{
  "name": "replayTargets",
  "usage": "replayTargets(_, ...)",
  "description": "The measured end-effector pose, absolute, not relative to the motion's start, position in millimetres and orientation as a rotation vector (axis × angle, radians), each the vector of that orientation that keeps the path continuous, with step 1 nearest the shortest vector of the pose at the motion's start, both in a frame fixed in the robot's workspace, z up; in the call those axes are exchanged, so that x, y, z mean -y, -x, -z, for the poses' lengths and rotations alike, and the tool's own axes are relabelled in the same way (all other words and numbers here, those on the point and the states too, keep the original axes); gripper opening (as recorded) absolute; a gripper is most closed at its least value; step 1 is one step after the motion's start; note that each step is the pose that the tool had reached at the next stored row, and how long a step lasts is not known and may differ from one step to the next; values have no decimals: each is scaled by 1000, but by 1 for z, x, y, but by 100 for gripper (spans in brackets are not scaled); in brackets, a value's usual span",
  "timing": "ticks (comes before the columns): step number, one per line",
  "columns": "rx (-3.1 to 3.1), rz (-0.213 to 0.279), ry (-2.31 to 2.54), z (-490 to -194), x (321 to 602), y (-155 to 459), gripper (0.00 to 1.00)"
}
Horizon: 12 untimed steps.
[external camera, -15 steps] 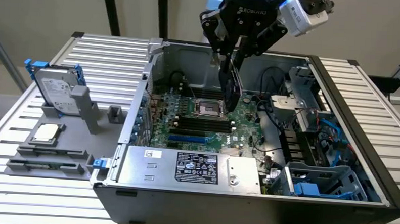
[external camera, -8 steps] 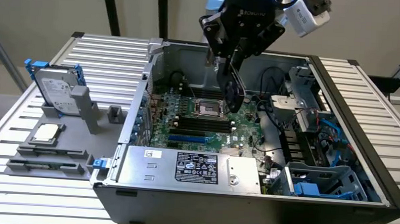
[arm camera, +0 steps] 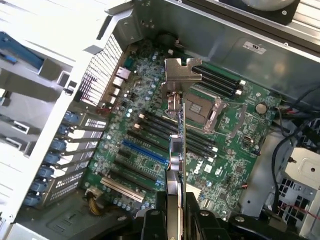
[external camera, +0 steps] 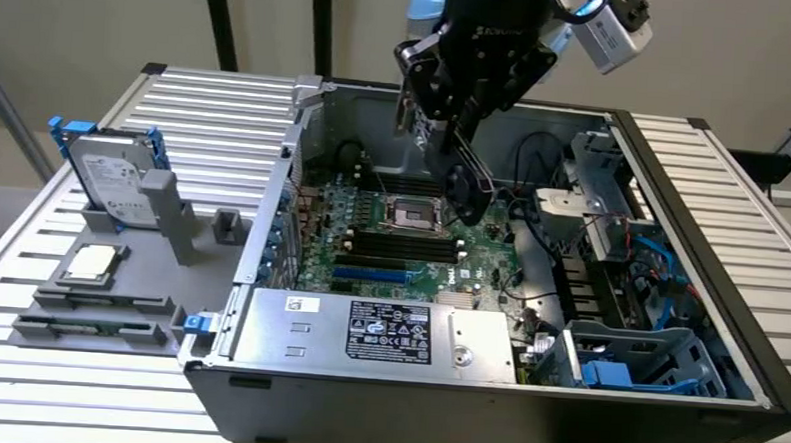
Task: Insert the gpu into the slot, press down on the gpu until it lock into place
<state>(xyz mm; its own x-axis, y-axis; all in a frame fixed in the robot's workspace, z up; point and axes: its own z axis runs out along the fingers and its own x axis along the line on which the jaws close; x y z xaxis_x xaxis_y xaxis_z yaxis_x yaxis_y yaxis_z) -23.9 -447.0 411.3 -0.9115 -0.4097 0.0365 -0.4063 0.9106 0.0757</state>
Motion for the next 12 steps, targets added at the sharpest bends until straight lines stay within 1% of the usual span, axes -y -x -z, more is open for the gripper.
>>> replayTargets(12,2928,92,-969,-405,447,24,26)
